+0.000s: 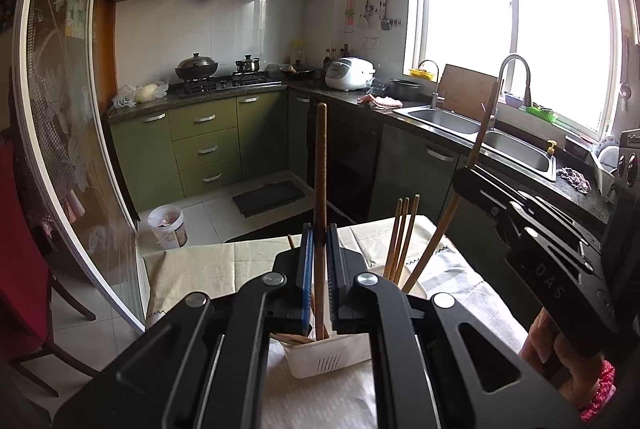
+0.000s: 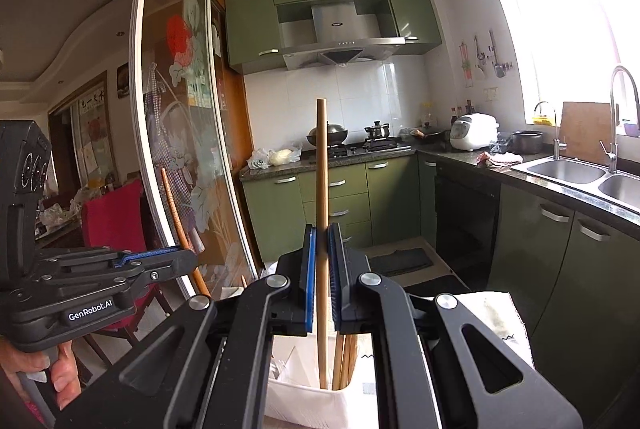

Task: Organize utensils
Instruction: 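Lift both held chopsticks up and over the white holder, then open both grippers to drop the chopsticks into the white holder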

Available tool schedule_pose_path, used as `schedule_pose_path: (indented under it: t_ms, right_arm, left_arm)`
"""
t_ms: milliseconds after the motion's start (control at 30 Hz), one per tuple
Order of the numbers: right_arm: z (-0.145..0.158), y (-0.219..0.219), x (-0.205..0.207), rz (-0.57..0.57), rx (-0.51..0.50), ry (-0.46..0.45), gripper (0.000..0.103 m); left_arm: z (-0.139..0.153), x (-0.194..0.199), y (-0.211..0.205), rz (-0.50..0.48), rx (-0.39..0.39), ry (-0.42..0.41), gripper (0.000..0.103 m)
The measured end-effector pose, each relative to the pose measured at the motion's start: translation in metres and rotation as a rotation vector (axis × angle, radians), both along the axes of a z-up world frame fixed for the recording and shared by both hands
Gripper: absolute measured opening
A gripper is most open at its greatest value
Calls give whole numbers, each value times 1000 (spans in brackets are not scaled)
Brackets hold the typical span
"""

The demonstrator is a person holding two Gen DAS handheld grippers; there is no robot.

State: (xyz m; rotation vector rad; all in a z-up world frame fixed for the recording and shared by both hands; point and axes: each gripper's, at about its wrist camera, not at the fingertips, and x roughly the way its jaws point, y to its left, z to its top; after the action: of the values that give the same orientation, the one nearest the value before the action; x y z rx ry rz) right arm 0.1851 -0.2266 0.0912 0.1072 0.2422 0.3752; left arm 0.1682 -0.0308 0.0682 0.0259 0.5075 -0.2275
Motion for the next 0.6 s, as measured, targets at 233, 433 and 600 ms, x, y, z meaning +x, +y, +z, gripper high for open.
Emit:
schedule_pose_path:
  t_ms: [233, 433, 600]
  right_arm:
    - [-42, 18, 7, 7, -55, 53, 7]
    - [-67, 23, 7, 13, -75, 81, 7]
    - [-77, 20, -4, 16, -86, 72, 18]
  left_arm:
    - [-43, 5, -1, 2, -29, 45, 6]
    - [-66, 8, -3, 11, -15, 44, 10]
    - [-67, -3, -3, 22, -3, -6, 40]
